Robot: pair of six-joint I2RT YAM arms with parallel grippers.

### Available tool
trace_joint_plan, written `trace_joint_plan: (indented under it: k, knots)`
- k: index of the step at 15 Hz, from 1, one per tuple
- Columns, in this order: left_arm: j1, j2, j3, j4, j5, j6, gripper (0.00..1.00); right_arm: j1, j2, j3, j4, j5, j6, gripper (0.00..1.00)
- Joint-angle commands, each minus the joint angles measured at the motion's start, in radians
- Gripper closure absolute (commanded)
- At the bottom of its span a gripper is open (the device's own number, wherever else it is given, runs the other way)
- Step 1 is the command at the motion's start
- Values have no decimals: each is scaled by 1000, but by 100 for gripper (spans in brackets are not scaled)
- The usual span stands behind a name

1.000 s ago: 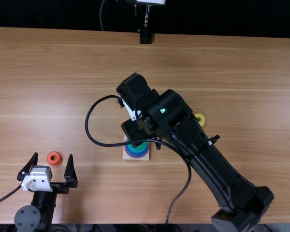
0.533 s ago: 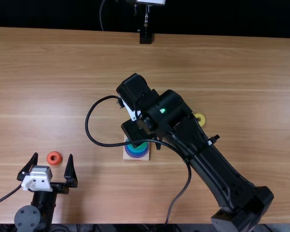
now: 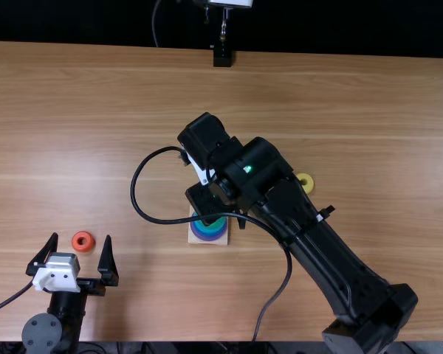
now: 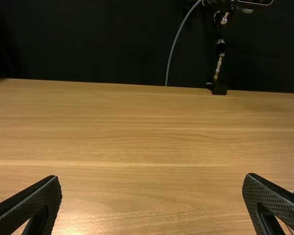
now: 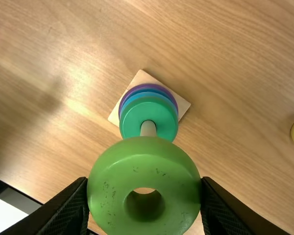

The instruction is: Build the Hanoi tower: stack the rings onto the peg from bottom to top in this color order: purple, dark blue, light blue, dark green, light green, yellow, orange.

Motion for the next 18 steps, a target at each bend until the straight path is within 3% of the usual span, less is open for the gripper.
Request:
trace_joint_plan:
  k: [1,18]
  knots:
    - [8,-11,-7,-37,15,2,0,-12,-11,-13,-1,-1,6,100]
    - [8,-11,-7,-37,15,2,0,-12,26,-7,12,-1,8,100]
